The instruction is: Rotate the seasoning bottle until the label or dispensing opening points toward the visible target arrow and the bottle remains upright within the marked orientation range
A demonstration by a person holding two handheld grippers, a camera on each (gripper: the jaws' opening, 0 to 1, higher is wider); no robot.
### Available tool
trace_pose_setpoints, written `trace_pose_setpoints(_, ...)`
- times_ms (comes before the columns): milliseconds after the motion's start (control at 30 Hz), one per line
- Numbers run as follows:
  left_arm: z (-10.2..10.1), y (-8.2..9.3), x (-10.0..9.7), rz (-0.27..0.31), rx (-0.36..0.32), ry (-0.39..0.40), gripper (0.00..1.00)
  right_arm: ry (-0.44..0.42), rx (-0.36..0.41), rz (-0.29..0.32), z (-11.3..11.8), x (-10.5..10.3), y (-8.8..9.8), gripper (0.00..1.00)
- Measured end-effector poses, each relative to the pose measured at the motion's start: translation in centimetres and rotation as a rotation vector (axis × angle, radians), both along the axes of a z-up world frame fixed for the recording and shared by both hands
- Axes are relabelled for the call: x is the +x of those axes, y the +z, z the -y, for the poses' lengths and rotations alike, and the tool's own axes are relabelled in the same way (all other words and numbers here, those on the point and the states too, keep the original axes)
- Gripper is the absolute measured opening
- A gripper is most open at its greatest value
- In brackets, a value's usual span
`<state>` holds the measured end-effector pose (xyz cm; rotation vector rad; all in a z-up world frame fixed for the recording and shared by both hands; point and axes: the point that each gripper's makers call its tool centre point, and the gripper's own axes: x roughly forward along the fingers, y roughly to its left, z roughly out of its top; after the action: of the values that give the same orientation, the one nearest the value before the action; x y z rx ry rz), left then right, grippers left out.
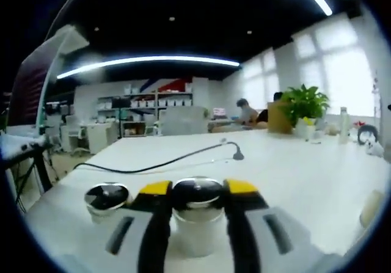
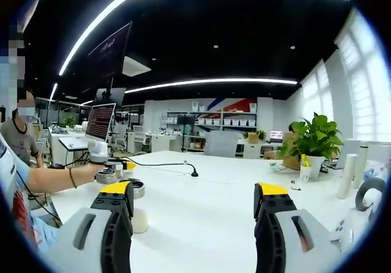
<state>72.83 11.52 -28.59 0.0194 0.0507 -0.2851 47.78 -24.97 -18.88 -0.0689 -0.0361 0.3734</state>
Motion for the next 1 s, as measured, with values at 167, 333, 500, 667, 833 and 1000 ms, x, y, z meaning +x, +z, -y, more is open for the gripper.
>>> trace_pose_setpoints(167,0.38,-0.05,-0.14,-0.004,-0.005,-0.012,0.34,-0.022,-0.004,0.026,0.66,-0.39,0.58,0.83)
trace_pose_setpoints(333,0.56,-0.15,-0.25,0.007,-0.007,-0.023,0.34,-0.024,-0.003,0.024,0.7,-0.43,0.52,0.83)
trace_pose_setpoints(500,0.7,-0.12,-0.33,0.004,-0.01,-0.054,0.34,-0.019,-0.005,0.022,0.49,-0.24,0.44,0.83)
trace_pose_setpoints(667,0.7,-0.22,-0.51,-0.007,-0.001,-0.048,0.34,-0.015,-0.004,0.017,0.44,-0.2,0.34,0.83)
trace_pose_setpoints(833,0.72,-0.19,-0.49,0.009,-0.004,-0.047,0.34,-0.02,-0.004,0.023,0.61,-0.29,0.43,0.83)
trace_pose_setpoints(1000,0.65,-0.21,-0.45,0.005,0.006,-0.048,0.34,-0.027,-0.001,0.025,0.81,-0.19,0.44,0.82)
